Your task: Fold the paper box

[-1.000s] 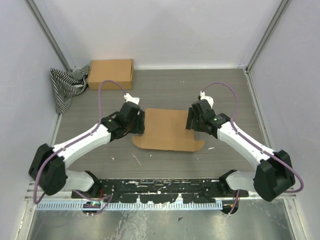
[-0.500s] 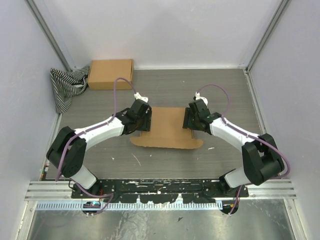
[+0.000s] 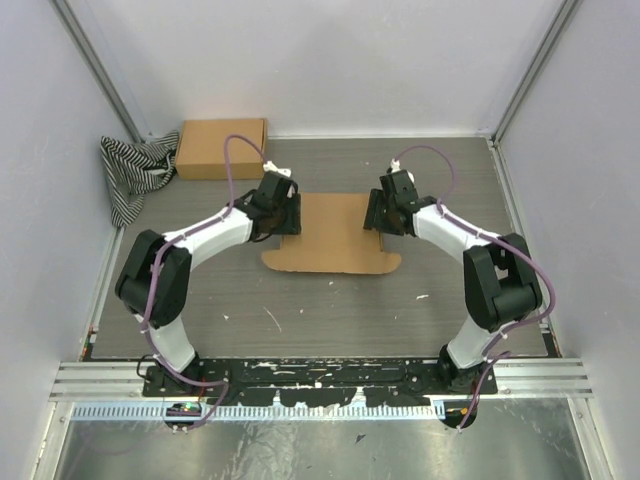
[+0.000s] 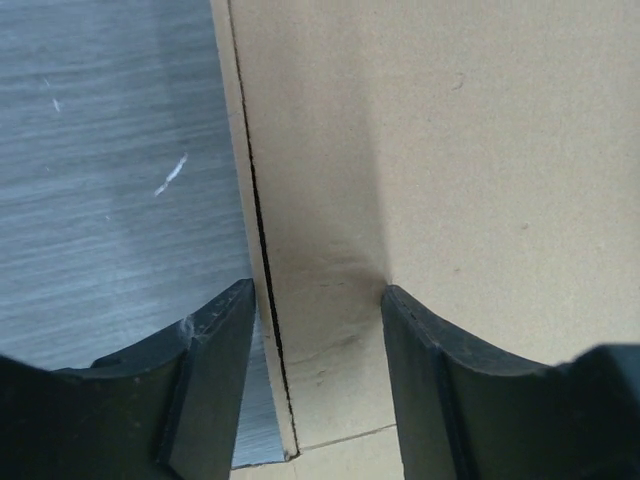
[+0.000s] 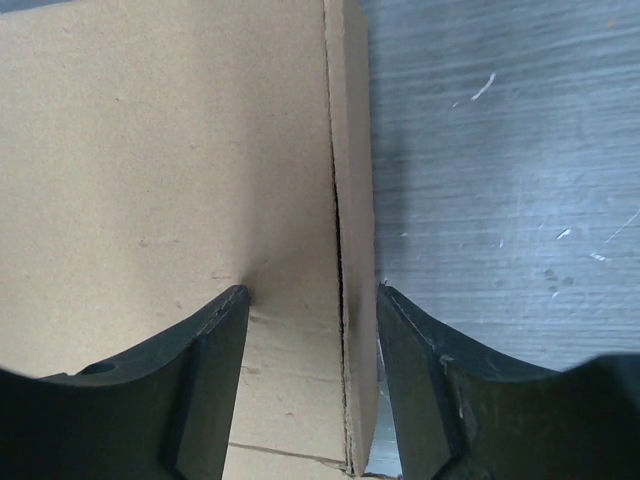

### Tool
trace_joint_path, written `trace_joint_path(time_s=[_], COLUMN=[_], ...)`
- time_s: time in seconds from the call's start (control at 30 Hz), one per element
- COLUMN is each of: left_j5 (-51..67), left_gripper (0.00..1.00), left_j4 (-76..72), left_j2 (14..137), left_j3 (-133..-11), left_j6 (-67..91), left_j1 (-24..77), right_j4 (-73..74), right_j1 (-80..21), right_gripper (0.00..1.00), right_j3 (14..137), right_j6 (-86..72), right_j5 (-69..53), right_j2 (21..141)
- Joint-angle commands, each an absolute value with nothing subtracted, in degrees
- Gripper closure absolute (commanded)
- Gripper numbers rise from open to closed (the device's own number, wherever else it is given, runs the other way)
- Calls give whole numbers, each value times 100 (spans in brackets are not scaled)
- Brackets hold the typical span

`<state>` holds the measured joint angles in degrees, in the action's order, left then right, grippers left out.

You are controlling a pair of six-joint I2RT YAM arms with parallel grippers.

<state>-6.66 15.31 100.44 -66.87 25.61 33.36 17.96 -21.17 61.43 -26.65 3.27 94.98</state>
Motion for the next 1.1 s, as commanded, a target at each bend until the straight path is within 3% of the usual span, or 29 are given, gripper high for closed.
trace_joint_path(time_s=[0.0, 0.17, 0.3, 0.4, 0.53, 0.77, 1.07], left_j5=[-624, -1185, -945, -626, -453, -395, -157], left_gripper=[38, 32, 32, 30, 25, 17, 19], left_j4=[2028, 2797, 2587, 1761, 403, 341, 597], left_j2=[10109, 9272, 8297, 7444, 6682, 7087, 8050], left_j3=[-7440, -7615, -6539, -5069, -3731, -3945, -4558], left_j6=[2324, 2250, 2540, 2957, 3172, 2788, 2565], left_j1=[3156, 3146, 3146, 3151, 3187, 3217, 3349], right_j4=[2066, 2661, 3066, 2907, 1730, 1535, 1437], right_j1=[-1966, -1913, -1913, -1989, -2102, -2180, -2251], right_gripper=[39, 31, 22, 29, 22, 12, 13], right_j3=[6811, 7328, 7070, 5906, 4329, 3824, 4104], right_j6=[-2499, -2268, -2504, -2482, -2710, -2657, -2442], right_j5=[440, 894, 618, 238, 49, -65, -241], right_j2=[9455, 8781, 8191, 7717, 6535, 6073, 6822])
